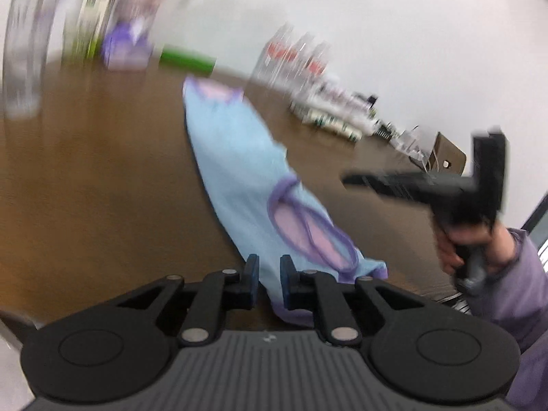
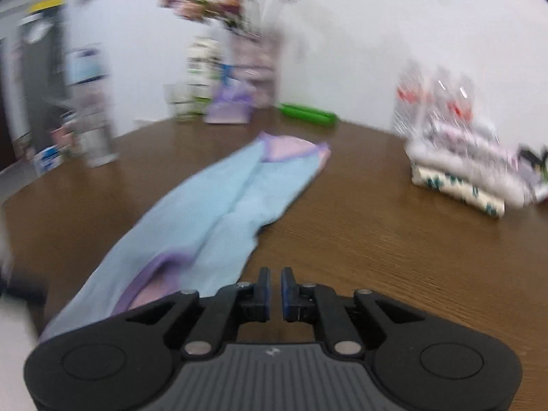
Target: Fold clothes
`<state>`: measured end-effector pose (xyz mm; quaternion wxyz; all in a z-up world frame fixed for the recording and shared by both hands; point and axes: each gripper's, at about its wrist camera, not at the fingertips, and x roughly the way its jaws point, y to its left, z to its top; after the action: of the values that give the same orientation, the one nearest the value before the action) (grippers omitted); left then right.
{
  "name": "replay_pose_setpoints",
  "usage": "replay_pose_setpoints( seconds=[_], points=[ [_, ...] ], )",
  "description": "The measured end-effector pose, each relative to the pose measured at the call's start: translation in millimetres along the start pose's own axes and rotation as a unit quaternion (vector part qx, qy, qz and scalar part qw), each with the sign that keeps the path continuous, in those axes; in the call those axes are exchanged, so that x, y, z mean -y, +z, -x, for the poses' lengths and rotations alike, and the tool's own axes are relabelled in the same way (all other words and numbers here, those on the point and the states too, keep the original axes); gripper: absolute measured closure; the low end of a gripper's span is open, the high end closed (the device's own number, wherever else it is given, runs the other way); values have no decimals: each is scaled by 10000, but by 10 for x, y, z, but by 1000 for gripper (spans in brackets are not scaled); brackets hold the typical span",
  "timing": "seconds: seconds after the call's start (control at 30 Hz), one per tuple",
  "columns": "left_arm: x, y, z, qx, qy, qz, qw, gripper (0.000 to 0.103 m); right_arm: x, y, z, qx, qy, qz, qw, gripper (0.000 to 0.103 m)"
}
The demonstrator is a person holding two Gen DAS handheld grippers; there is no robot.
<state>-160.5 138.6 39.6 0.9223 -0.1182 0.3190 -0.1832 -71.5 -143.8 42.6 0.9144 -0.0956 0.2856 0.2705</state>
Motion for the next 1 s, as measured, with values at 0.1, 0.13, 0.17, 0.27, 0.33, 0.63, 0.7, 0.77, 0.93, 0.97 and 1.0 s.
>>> replay_pose_setpoints(
  seconds=[0.1, 0.13, 0.17, 0.27, 0.33, 0.63, 0.7, 0.77, 0.93, 0.97, 1.0],
  points=[
    [223, -4, -91, 119, 81, -1092, 9939, 86, -216, -224, 147, 192, 604, 353, 9974, 99],
    [302, -33, -161, 94, 111, -1426, 9897, 86, -335, -268, 136, 188, 664, 510, 9963, 99],
    [326, -84, -214, -5, 106, -1610, 9869, 86, -449, -308, 124, 156, 711, 669, 9951, 99],
    [393, -237, -353, -283, 86, -2147, 9762, 86, -759, -449, 155, 0, 832, 1157, 9898, 101],
    [375, -301, -225, -377, -18, -2378, 9706, 86, -894, -541, 286, -9, 1027, 1405, 9847, 101],
    [536, -511, 48, -85, -694, -3955, 9158, 42, -936, -731, 694, 401, 1499, 2219, 9626, 60],
    [629, -646, -129, -256, -460, -4543, 8893, 44, -1108, -851, 641, 333, 1353, 2953, 9452, 62],
    [685, -818, -239, -198, -76, -5112, 8592, 59, -1243, -946, 597, 380, 1114, 3454, 9310, 72],
    [770, -1080, -246, -18, 481, -5934, 8035, 79, -1399, -985, 654, 451, 966, 3790, 9192, 97],
    [799, -1066, -191, -45, 433, -5950, 8025, 93, -1404, -950, 701, 351, 1112, 3819, 9168, 97],
    [824, -1039, -134, -88, 356, -5941, 8036, 93, -1384, -887, 746, 287, 1271, 3808, 9154, 97]
  ],
)
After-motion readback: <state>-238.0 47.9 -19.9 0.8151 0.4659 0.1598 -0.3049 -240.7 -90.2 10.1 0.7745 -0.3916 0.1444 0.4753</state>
